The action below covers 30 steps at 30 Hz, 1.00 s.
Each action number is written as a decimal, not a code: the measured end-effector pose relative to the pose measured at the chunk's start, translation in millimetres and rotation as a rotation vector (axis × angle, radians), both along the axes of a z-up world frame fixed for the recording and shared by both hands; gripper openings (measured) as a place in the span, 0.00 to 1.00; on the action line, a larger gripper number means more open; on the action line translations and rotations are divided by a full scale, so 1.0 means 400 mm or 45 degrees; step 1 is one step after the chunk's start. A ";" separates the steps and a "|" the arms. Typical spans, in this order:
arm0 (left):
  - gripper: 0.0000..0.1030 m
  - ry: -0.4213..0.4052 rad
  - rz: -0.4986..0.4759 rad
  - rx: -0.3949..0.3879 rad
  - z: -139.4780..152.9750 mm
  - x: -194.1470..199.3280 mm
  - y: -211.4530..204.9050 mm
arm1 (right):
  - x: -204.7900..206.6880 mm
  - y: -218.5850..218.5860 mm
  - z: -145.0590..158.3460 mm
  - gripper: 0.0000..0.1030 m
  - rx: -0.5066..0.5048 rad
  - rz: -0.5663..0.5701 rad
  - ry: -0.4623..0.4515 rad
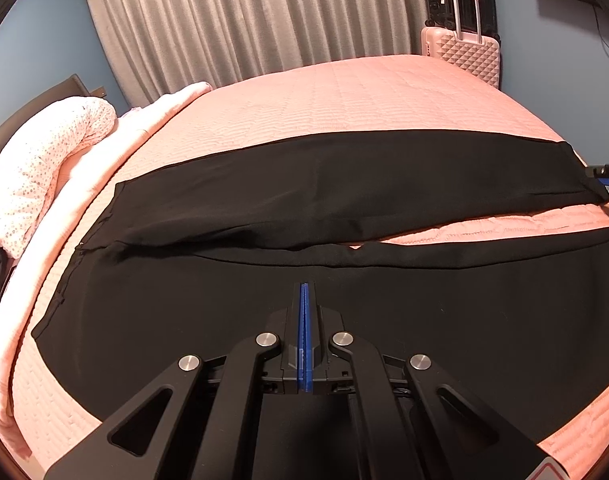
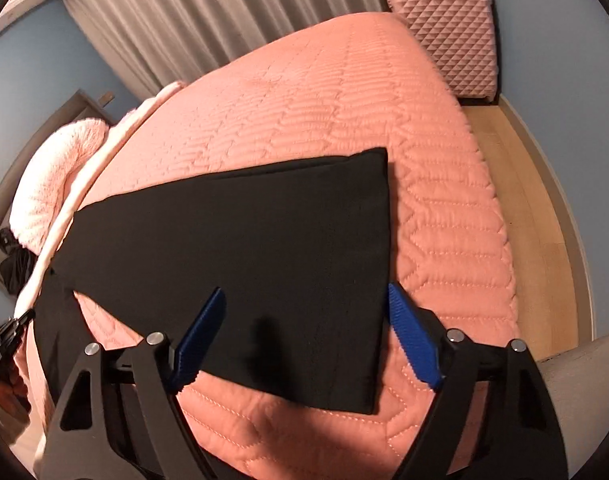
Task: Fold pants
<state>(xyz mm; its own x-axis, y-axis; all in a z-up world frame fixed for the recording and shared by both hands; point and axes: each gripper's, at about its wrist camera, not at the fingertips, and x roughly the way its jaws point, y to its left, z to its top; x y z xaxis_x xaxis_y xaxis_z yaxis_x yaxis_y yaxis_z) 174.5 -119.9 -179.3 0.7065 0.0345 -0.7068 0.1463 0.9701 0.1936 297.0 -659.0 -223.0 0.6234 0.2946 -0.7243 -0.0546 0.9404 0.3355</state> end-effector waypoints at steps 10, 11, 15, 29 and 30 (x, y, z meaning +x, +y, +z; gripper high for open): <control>0.00 0.005 0.010 0.007 -0.008 0.008 -0.014 | 0.151 -0.024 -0.001 0.79 0.167 0.139 0.012; 0.00 0.007 0.018 0.005 -0.009 0.013 -0.012 | 0.161 -0.042 0.000 0.79 0.215 0.148 0.000; 0.00 0.018 0.065 0.006 -0.016 0.037 0.008 | 0.165 -0.065 0.007 0.24 0.186 0.190 -0.025; 0.02 0.078 0.109 -0.007 0.026 0.307 0.375 | 0.108 0.023 0.026 0.03 -0.021 0.100 -0.025; 0.07 0.104 0.115 0.009 0.024 0.352 0.432 | 0.113 0.023 0.027 0.03 -0.020 0.086 -0.015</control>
<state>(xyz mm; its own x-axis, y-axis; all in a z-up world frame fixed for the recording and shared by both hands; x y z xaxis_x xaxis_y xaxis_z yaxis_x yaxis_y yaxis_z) 315.4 53.0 -169.8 0.6401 0.1003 -0.7617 0.0739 0.9788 0.1910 342.2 -650.0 -212.4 0.6109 0.3250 -0.7219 -0.1217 0.9396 0.3200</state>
